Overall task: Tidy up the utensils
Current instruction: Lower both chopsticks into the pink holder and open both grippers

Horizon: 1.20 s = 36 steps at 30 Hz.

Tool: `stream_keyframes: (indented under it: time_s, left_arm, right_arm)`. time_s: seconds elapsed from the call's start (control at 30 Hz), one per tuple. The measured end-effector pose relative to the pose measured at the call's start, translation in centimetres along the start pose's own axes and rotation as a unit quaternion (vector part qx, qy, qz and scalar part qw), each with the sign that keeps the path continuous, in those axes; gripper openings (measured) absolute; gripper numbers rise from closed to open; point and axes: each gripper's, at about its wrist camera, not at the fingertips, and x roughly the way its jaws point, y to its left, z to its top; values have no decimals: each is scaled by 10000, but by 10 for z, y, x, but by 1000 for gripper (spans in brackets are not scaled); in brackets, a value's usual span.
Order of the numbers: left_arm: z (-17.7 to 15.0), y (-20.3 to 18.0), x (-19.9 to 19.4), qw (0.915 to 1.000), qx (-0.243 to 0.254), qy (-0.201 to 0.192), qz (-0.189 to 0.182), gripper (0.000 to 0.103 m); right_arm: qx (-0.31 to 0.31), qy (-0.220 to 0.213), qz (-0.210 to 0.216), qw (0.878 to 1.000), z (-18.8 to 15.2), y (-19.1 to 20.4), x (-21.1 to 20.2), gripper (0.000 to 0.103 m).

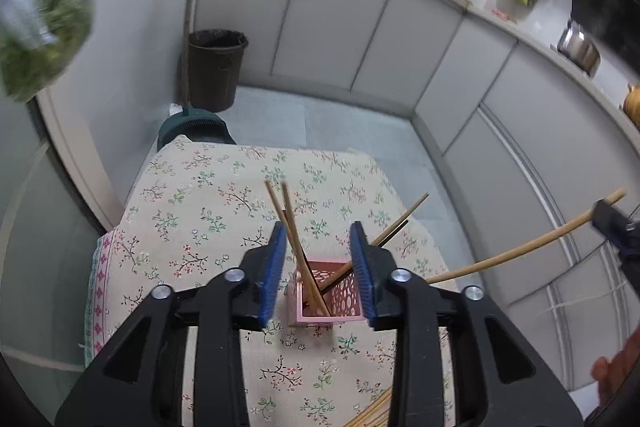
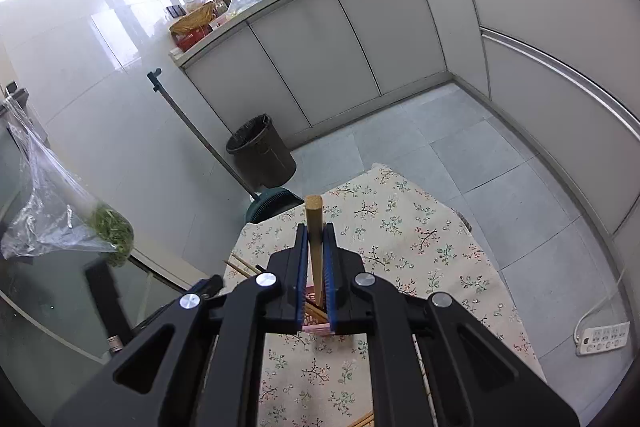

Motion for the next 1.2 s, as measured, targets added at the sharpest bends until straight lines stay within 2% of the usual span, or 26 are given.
stream_keyframes:
  time_s: [0.07,0.17,0.37,0.53,0.63,0.67,0.7,0.8,0.93,1.03,1.13,1.2]
  left_arm:
    - [-3,5,-15,9996,-106,-234,78,42]
    - [-13,14,-35,9982,-234,-513,197,43]
    - [-16,20,-33,9981,-244,-478,287,45]
    - [-18,30,-21,9985,-395,-263,269,45]
    - [-20,27,-21,9986,-315,-259,333,46]
    - [-21,24,-22,9986,-245,-287,370,46]
    - [-23,22,-23,9986,-193,-309,387,46]
    - [-25,14,-30,9982,-26,-420,425,48]
    - [-27,7,-39,9965,82,-626,545,62]
    - [-30,4,-41,9963,162,-600,588,63]
    - [-35,1,-42,9961,256,-559,637,65]
    - [-38,-1,-42,9957,334,-527,678,69]
  right_arm:
    - [-78,-6,-86,9999,-3,4,10,8]
    - [-125,62,-146,9998,-10,9,28,8]
    - [-129,211,-222,9994,-21,15,61,8]
    - [-219,291,-326,9988,-30,22,87,8]
    - [-416,444,-424,9972,-40,29,106,13]
    - [-400,495,-408,9971,-43,30,110,22]
    - [-383,550,-404,9969,-45,30,113,27]
    - [-528,553,-492,9959,-54,35,111,26]
    - [-766,438,-656,9939,-65,39,98,27]
    - [-738,373,-745,9938,-71,34,87,27]
    - [-699,301,-854,9934,-77,26,77,34]
    - [-643,236,-907,9935,-81,20,70,42]
